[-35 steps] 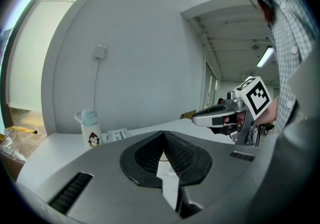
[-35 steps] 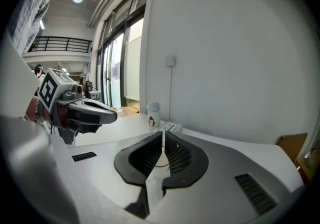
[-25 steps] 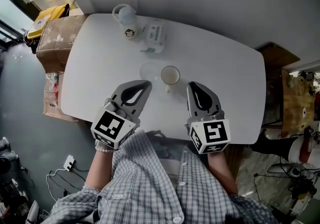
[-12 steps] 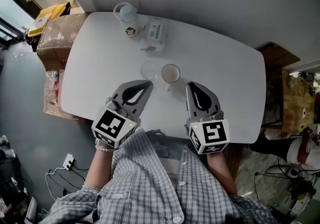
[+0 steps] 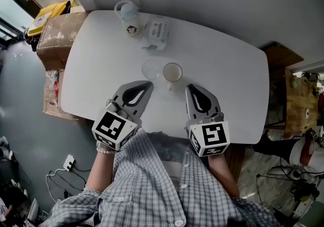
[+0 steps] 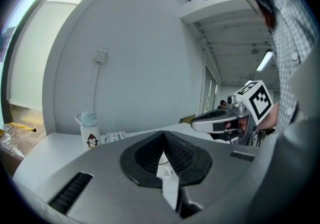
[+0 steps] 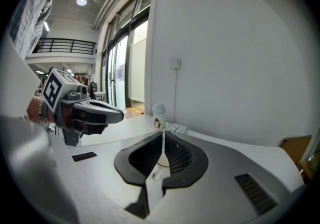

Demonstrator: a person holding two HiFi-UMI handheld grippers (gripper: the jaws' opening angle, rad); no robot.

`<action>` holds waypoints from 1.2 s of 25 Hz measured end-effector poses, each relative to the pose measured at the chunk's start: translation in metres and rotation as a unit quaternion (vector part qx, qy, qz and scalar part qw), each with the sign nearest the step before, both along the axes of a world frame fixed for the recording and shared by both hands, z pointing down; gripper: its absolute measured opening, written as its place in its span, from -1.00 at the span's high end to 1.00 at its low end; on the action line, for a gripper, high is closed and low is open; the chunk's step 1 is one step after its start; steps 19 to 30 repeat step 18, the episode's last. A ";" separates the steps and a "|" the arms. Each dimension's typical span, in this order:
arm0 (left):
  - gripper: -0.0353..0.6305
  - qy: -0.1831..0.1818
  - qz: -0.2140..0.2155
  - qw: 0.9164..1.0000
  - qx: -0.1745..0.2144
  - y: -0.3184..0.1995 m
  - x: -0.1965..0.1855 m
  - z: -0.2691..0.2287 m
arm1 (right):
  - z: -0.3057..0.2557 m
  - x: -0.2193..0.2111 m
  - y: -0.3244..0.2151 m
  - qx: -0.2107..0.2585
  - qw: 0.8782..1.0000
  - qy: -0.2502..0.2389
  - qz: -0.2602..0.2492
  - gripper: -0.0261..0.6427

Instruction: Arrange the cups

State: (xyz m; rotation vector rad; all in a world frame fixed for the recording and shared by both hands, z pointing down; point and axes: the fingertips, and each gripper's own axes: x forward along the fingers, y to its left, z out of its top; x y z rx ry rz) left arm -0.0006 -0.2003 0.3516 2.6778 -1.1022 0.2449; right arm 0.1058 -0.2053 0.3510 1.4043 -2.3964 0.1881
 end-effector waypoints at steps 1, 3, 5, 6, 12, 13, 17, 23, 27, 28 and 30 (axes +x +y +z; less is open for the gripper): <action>0.86 0.000 0.000 1.000 -0.001 0.000 0.000 0.001 | 0.001 0.000 0.000 -0.001 1.000 0.001 0.000 0.83; 0.86 0.001 -0.002 1.000 -0.002 0.000 -0.001 0.001 | 0.002 0.002 0.000 -0.003 1.000 0.005 0.001 0.83; 0.86 0.003 -0.004 1.000 -0.003 0.000 -0.001 0.002 | 0.004 0.002 0.001 -0.005 1.000 0.007 0.002 0.83; 0.86 0.004 -0.005 1.000 -0.004 0.001 -0.001 0.003 | 0.005 0.002 0.001 -0.006 1.000 0.007 0.002 0.83; 0.86 0.002 -0.005 1.000 -0.009 0.002 -0.001 0.006 | 0.007 0.002 0.003 -0.010 1.000 0.012 -0.001 0.83; 0.86 -0.001 -0.004 1.000 -0.009 0.002 -0.001 0.007 | 0.008 0.002 0.003 -0.011 1.000 0.013 -0.002 0.83; 0.86 -0.010 0.001 1.000 -0.003 0.002 0.004 0.006 | 0.010 0.002 0.003 -0.014 1.000 0.014 -0.001 0.83; 0.86 -0.012 0.003 1.000 -0.002 0.002 0.005 0.006 | 0.011 0.003 0.003 -0.014 1.000 0.014 -0.001 0.83; 0.86 -0.012 0.003 1.000 -0.002 0.002 0.005 0.006 | 0.011 0.003 0.003 -0.014 1.000 0.014 -0.001 0.83; 0.86 -0.012 0.003 1.000 -0.002 0.002 0.005 0.006 | 0.011 0.003 0.003 -0.014 1.000 0.014 -0.001 0.83; 0.86 -0.012 0.003 1.000 -0.002 0.002 0.005 0.006 | 0.011 0.003 0.003 -0.014 1.000 0.014 -0.001 0.83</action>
